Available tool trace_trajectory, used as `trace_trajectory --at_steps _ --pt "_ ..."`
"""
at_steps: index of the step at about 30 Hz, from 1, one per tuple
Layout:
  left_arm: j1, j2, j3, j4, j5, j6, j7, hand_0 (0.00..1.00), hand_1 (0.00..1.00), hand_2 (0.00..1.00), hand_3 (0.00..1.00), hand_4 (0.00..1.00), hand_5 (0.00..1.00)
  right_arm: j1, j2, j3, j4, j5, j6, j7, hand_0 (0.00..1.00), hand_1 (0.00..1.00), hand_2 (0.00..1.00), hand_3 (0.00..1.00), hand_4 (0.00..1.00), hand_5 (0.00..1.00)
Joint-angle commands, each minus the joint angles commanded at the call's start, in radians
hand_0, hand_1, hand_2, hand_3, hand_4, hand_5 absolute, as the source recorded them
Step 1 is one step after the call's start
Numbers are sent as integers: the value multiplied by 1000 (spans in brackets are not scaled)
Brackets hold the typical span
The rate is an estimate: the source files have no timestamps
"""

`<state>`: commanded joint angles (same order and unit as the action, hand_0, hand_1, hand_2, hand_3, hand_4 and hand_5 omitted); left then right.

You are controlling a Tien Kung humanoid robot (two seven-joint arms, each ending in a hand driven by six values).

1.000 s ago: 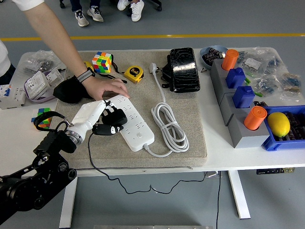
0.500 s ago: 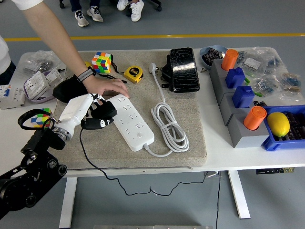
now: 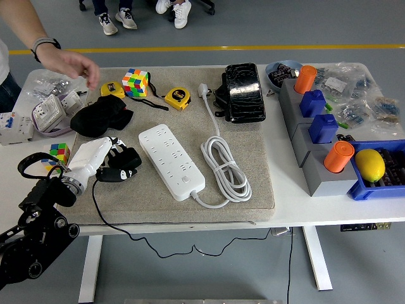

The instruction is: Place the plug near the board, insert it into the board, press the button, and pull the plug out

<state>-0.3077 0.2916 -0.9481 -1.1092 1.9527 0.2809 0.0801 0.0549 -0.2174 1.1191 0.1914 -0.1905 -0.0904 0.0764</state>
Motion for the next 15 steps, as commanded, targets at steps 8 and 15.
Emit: trace_trajectory --at_steps 8,15 --pt "6 2 -16 -21 -8 11 -29 531 658 668 721 998 688 -2 0 -1 0 2 1 -1 469 577 527 509 849 339" --pt "21 8 -46 -67 -75 46 -77 451 632 662 701 998 543 0 1 4 0 -1 1 0 474 577 527 509 849 339"
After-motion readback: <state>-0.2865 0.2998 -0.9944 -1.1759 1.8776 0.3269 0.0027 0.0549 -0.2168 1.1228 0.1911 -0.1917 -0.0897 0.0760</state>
